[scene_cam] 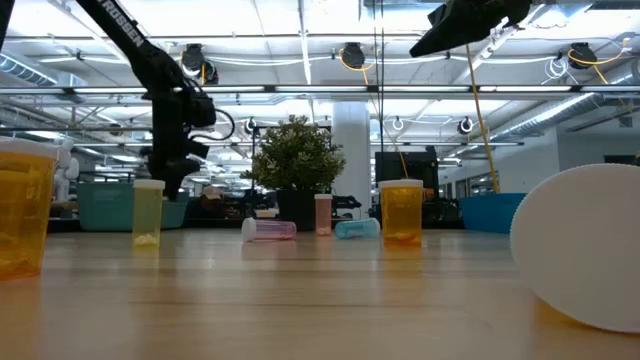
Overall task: Pick and place medicine bottles into bin by pill shape (circle, oval)
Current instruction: Put the top pink pill bottle into the green bin
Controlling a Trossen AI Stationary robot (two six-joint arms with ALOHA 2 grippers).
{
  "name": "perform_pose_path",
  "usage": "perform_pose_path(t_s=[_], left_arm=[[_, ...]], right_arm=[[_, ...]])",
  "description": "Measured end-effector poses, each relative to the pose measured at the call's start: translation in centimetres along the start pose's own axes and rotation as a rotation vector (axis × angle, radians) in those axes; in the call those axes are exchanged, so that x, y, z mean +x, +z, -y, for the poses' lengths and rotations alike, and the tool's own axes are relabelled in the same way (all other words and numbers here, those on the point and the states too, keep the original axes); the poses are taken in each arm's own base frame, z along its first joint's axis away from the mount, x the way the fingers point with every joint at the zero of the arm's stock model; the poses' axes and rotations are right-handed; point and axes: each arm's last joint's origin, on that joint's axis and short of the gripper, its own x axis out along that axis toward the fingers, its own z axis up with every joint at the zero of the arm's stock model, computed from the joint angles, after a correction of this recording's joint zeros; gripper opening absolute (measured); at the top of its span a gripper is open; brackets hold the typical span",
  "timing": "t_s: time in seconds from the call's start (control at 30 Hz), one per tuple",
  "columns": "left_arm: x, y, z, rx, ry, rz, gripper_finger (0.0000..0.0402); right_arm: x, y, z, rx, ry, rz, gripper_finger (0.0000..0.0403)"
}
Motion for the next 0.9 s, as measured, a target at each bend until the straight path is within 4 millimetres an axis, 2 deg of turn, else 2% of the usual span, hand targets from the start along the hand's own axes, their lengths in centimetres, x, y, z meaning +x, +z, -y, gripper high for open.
perform_pose_path(t_s=[0.23, 0.4, 0.7, 0.9], left_arm=[[-4.0, -0.5, 0.1, -0.026, 0.018, 0.102, 0.0221], [-7.5, -1.3, 1.3, -0.064, -0.024, 0.192, 0.0221], [-14.0, -3.0, 6.3, 0.023, -0.156, 0.402, 0.0203], [-17.0, -4.3, 10.2, 0.113, -0.251, 0.505, 0.0180]], right_arm=[[0.0, 0.0, 0.0, 0.000, 0.000, 0.000, 0.0000], [0.0, 0.0, 0.0, 0.001, 0.000, 0.000, 0.0000], [0.0, 0.0, 0.0, 0.055, 0.000, 0.000, 0.0000], [0.3, 0.1, 0.0, 0.106, -0.005, 0.003, 0.0000]])
